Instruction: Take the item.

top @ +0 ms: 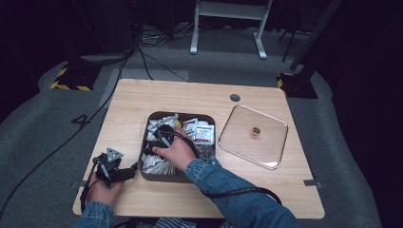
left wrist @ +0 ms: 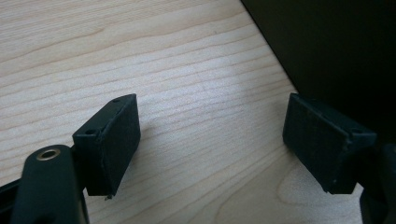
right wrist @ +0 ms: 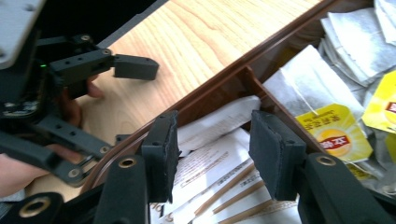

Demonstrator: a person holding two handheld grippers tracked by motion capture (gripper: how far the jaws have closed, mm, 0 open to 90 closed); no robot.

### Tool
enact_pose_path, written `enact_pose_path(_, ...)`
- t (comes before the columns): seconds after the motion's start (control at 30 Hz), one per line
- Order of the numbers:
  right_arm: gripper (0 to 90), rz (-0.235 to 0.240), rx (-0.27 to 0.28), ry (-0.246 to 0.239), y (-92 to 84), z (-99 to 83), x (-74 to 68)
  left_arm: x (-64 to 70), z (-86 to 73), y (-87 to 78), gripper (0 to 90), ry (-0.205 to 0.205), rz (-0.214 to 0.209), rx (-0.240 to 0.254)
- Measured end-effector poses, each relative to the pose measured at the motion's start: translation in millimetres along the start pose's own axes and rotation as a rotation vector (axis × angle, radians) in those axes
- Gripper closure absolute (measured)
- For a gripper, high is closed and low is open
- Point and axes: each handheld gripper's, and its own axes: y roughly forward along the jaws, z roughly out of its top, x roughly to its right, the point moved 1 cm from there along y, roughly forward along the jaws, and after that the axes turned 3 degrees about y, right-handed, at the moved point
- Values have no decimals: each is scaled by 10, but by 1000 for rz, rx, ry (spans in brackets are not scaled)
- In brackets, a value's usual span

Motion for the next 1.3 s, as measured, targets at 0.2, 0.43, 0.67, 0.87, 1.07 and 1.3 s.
enact_pose_path(0.2,540,12,3,36,-2,5,17,2,0,0,195,-1,-1,0)
enact_pose_path(0.43,525,-41,41,27,-12,58,-14,3,0,0,196,0,-1,0)
enact_pose_path(0.67,613,-65,-7,-36,93,-2,-39,0,1,0,196,4,-1,0)
enact_pose_path(0.87,786,-60,-25,-71,149,-40,-57,1,1,-1,196,5,-1,-1)
enact_pose_path(1.07,886,-37,-26,-111,93,-41,-70,4,1,-1,196,6,-2,0)
enact_pose_path(1.3,891,5,34,-110,-102,-5,-61,5,1,0,195,5,-8,-1)
